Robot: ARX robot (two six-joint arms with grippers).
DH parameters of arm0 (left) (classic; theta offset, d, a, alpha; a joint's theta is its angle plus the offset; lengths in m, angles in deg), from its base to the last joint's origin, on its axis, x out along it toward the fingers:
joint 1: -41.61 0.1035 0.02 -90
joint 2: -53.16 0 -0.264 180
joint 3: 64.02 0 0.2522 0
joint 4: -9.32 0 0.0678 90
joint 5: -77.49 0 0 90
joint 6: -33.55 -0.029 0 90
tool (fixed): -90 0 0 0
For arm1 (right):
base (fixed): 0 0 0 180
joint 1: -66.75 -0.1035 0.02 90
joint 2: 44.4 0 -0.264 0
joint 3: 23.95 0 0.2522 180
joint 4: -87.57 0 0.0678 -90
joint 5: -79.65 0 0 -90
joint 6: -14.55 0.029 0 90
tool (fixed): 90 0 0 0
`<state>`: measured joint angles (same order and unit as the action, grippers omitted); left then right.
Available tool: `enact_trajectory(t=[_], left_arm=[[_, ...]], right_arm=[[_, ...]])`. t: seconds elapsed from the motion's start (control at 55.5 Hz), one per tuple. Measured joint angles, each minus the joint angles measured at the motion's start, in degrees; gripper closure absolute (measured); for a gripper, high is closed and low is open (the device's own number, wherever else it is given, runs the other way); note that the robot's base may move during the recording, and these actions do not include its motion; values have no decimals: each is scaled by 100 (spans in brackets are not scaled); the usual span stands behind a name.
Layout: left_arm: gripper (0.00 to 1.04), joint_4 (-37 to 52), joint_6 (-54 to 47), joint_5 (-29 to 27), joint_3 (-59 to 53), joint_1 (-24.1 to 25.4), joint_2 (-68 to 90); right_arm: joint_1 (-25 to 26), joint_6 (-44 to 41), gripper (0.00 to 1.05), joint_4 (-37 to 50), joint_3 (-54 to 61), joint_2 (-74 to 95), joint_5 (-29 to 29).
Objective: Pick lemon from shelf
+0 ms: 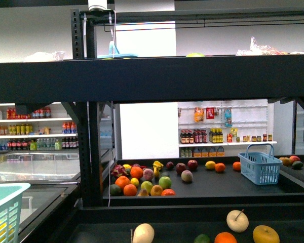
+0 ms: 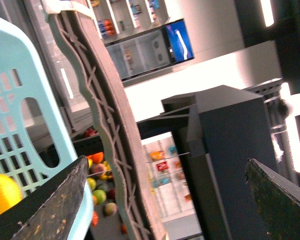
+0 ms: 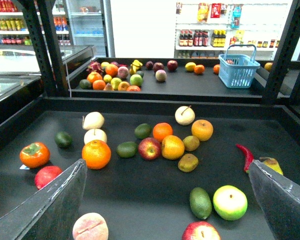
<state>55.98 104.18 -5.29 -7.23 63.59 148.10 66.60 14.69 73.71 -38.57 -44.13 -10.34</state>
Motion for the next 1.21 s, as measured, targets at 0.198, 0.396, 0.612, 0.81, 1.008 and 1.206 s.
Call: enact_trajectory(t=[0.198,0.396,0.612,0.81,1.008,1.206], left_arm=[[8,-1554,-988,-131,-304,-33,-835],[17,-2809,-2855,507,-929,-289,-2594],[54,-3663,-6255,11,-2098,-1530,-4905],[90,-3554,-6867,-485,-2844,-1827,-5455],[102,-3536,-6966,-706,-3324,-2179,-6000],[102,-3681,-6979,-710,-3657,-2181,-6472]], right_arm=[[0,0,7,0,-2,0,-2],[0,0,7,0,-2,0,-2],[0,0,7,0,-2,0,0],[0,0,7,0,-2,0,2],[0,0,7,0,-2,0,-4],[0,0,7,0,-2,0,0]])
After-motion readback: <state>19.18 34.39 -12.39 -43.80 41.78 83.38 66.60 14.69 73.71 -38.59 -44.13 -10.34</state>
